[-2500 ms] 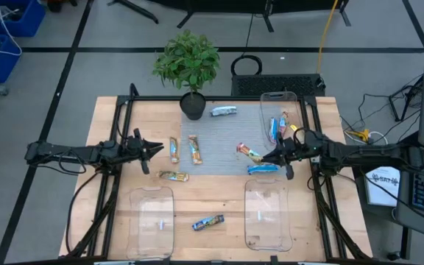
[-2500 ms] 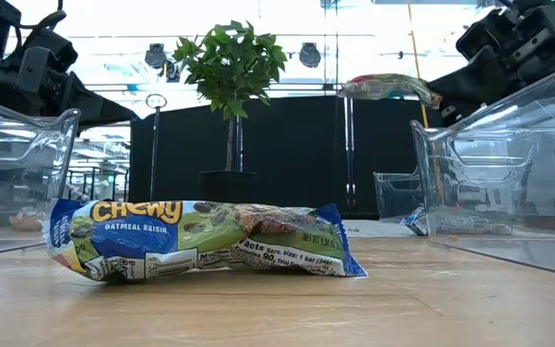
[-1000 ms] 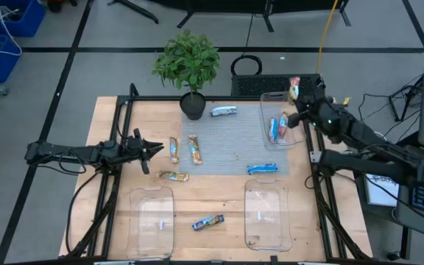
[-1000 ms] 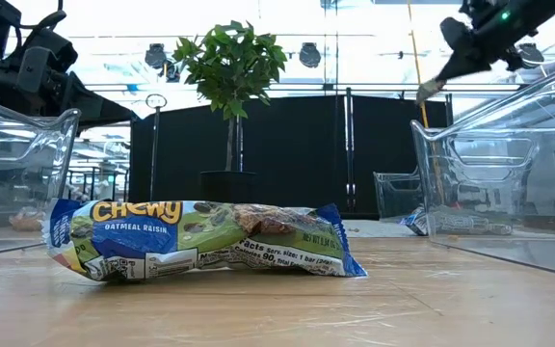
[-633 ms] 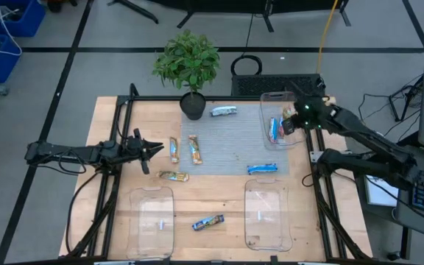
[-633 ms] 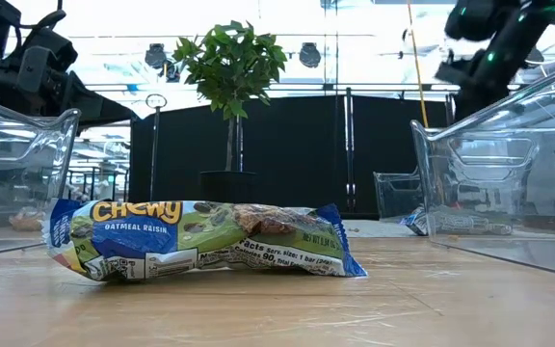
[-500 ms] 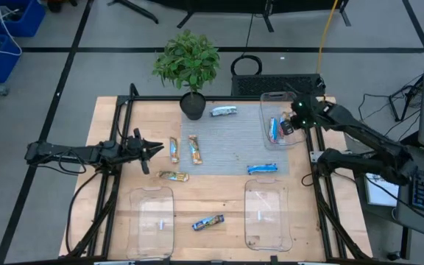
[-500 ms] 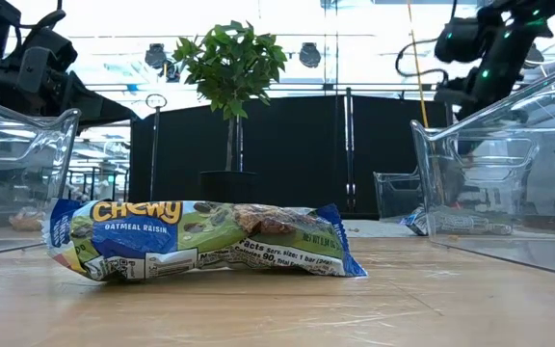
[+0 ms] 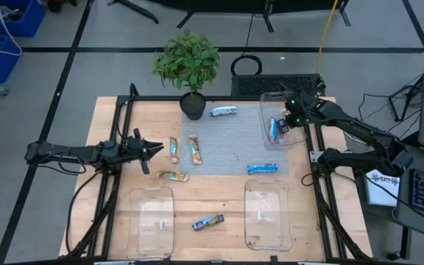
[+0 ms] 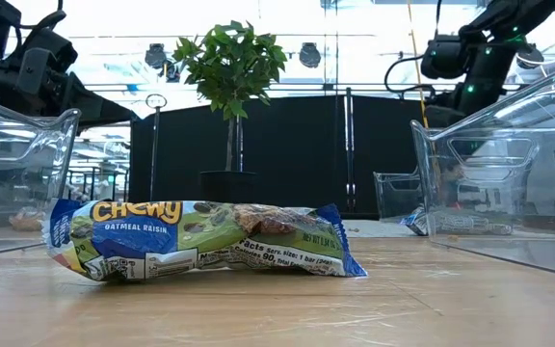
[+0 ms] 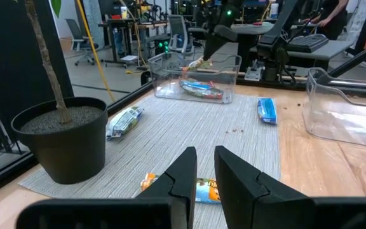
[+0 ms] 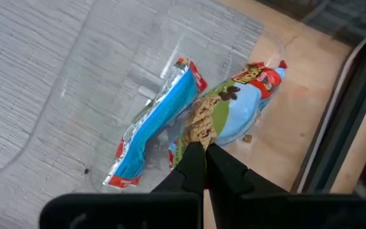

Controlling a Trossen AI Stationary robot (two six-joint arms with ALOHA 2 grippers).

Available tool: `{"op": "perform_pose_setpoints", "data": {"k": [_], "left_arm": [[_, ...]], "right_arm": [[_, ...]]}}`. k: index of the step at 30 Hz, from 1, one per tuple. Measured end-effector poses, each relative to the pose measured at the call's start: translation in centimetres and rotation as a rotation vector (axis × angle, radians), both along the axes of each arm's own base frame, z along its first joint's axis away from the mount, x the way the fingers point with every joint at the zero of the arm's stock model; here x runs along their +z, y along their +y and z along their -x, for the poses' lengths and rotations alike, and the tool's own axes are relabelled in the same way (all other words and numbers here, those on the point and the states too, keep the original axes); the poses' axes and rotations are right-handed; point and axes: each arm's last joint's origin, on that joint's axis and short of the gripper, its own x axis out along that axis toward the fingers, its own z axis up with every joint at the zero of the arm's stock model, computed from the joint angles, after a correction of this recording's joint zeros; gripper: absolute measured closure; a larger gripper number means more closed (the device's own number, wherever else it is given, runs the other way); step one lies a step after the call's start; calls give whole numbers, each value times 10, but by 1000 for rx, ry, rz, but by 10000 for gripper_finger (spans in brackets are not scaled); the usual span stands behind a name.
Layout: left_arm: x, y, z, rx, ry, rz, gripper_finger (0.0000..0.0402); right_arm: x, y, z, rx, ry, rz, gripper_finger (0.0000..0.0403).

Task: Pick and place Granola Bars by type
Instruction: Put the red granola bar into the top transparent bin, then put the yellow granola bar into the bottom left transparent bin

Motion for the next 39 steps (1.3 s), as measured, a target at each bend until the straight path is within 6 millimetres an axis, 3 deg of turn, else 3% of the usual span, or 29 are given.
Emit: {"op": "perform_pose_setpoints", "data": {"k": [6, 20, 25, 30, 34, 39], "left_arm": [[0, 0, 0, 0, 1, 3, 339], [0, 0, 0, 0, 0, 10, 339], [0, 0, 0, 0, 1, 10, 339], [0, 0, 0, 1, 1, 9, 339], [0, 0, 0, 1, 2, 9, 339], [-1, 0, 0, 0, 3, 8, 339]], "right_arm": [[0, 0, 0, -20, -9, -6, 381], [11, 2, 2, -1, -69, 73, 256], [26, 9, -4, 84, -195, 169, 242], [37, 28, -18, 351, -474, 269, 245], [23, 47, -20, 517, -664, 379, 251], [-23, 68, -12, 594, -869, 457, 249]]}}
